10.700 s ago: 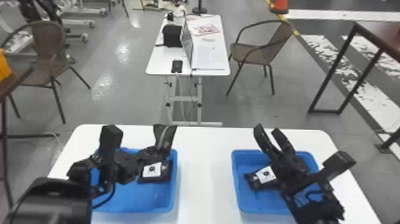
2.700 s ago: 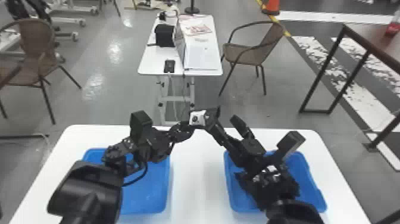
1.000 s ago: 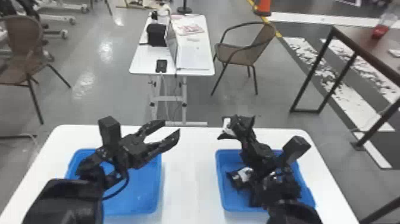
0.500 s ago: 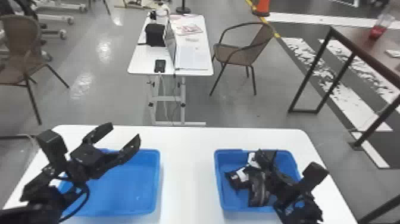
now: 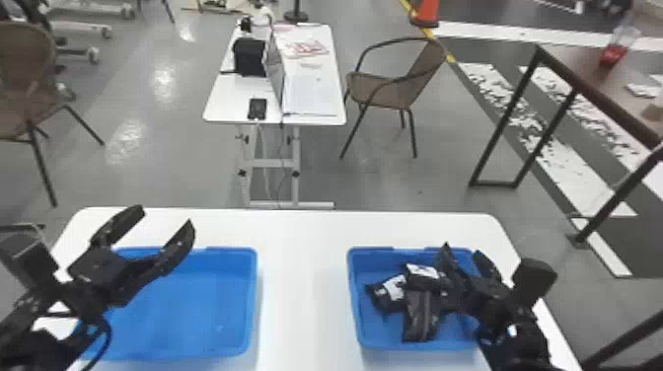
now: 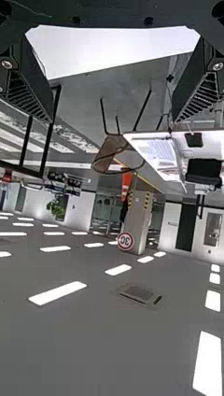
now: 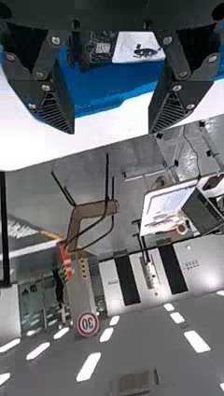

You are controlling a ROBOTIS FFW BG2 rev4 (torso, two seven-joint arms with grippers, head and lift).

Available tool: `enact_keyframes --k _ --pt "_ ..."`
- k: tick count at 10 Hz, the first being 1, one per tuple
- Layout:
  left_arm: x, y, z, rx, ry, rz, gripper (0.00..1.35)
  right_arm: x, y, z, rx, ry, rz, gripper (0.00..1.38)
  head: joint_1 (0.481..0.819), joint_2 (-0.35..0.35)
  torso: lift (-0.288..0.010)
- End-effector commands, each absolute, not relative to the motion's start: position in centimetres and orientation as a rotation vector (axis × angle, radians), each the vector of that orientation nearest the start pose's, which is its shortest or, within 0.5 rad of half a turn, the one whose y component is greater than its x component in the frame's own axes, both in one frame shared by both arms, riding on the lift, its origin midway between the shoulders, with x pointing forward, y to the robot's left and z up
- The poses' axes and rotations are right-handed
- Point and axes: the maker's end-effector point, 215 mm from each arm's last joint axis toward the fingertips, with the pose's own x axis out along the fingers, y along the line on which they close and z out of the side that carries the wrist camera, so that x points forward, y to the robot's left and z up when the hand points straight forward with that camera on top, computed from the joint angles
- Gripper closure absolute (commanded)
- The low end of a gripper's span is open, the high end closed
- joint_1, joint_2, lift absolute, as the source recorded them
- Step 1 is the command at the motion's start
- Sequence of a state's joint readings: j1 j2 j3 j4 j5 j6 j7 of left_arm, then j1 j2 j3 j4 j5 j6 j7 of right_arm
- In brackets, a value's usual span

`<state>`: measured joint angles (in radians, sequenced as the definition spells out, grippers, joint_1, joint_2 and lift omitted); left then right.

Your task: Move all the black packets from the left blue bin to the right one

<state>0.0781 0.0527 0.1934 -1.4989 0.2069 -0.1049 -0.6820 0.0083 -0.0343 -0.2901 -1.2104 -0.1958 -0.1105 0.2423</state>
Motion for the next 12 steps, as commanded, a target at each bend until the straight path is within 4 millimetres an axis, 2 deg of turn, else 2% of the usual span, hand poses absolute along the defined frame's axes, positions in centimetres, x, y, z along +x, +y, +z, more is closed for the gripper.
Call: enact_keyframes --k 1,2,3,5,6,7,9,10,12 --pt "52.4 23.9 -36.2 -0.094 -0.034 -0.426 0.09 51.1 -36.5 -45.6 0.114 0.121 -0.102 0.16 0.695 -0.139 0.000" --pt "51.2 24.3 -35.9 -0.092 -0.044 -0.385 0.09 48.6 -36.3 -43.0 0.049 0.065 -0.086 0.17 0.695 -0.135 0.000" --pt "49.5 25.0 -36.5 -0.081 -0.045 -0.340 0.10 45.7 -35.0 -41.8 0.016 0.048 -0.053 0.17 0.695 -0.132 0.000" --pt "45.7 27.6 -36.8 -0.015 -0.078 -0.276 0.10 42.1 -31.4 -40.6 0.054 -0.022 0.035 0.17 0.695 -0.102 0.000" --pt "44.2 27.3 -37.2 0.013 -0.063 -0.276 0.10 40.6 -30.2 -40.4 0.034 -0.032 0.063 0.17 0.695 -0.082 0.000" --pt "42.9 26.3 -37.5 0.012 -0.057 -0.286 0.10 38.8 -29.9 -40.5 0.015 -0.047 0.075 0.17 0.695 -0.048 0.000" --pt "40.5 25.6 -39.2 -0.016 -0.019 -0.245 0.10 36.0 -30.3 -41.7 0.011 -0.033 0.063 0.17 0.695 -0.050 0.000" --pt "39.4 26.7 -39.6 -0.022 -0.010 -0.181 0.10 35.6 -30.2 -42.1 0.006 -0.022 0.067 0.17 0.695 -0.058 0.000" --pt "38.3 25.9 -40.8 -0.052 0.021 -0.171 0.10 35.0 -29.9 -42.4 -0.003 -0.008 0.078 0.17 0.695 -0.048 0.000"
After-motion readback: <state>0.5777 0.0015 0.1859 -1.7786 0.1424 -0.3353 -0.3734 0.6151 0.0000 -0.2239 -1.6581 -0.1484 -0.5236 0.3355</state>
